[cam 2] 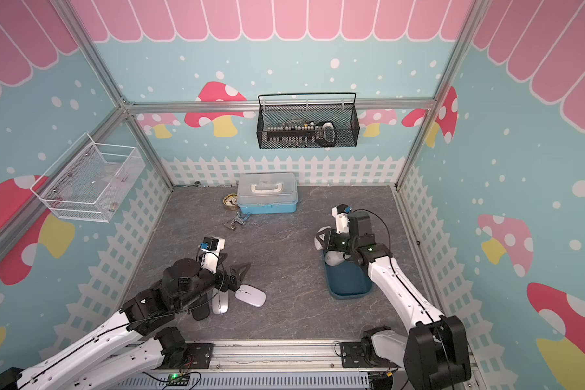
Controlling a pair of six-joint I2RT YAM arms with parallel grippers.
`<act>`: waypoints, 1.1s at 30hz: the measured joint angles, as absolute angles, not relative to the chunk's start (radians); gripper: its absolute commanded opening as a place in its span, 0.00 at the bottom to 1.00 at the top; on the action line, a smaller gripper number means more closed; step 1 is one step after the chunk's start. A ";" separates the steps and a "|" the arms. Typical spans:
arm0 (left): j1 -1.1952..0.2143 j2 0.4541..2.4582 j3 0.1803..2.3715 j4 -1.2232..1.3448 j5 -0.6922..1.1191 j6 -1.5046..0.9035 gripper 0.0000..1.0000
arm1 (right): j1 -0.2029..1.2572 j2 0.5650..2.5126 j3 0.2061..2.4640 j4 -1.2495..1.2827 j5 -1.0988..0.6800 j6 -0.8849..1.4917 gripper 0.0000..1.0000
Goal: Put the mouse in the storage box
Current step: Place the mouse in the storage box.
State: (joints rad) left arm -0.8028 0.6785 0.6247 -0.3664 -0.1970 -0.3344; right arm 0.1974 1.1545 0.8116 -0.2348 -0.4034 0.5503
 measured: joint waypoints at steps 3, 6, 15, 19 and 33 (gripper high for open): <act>-0.803 0.685 0.625 -0.370 -0.224 -0.339 0.99 | 0.111 1.081 0.744 -0.257 -0.371 0.546 0.31; -0.803 0.710 0.625 -0.371 -0.236 -0.342 0.99 | 0.066 1.036 0.691 -0.286 -0.354 0.546 0.31; -0.803 0.821 0.643 -0.383 -0.242 -0.340 0.99 | 0.062 0.970 0.568 -0.284 -0.418 0.540 0.33; -0.803 0.870 0.651 -0.389 -0.242 -0.340 0.99 | 0.060 0.928 0.480 -0.260 -0.473 0.551 0.33; -0.803 0.930 0.657 -0.400 -0.215 -0.340 0.99 | 0.060 0.955 0.319 -0.073 -0.533 0.607 0.34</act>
State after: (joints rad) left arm -0.8028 0.9298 0.6575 -0.4000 -0.2146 -0.3401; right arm 0.0597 0.9550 0.3191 -0.0731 -0.5327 0.6071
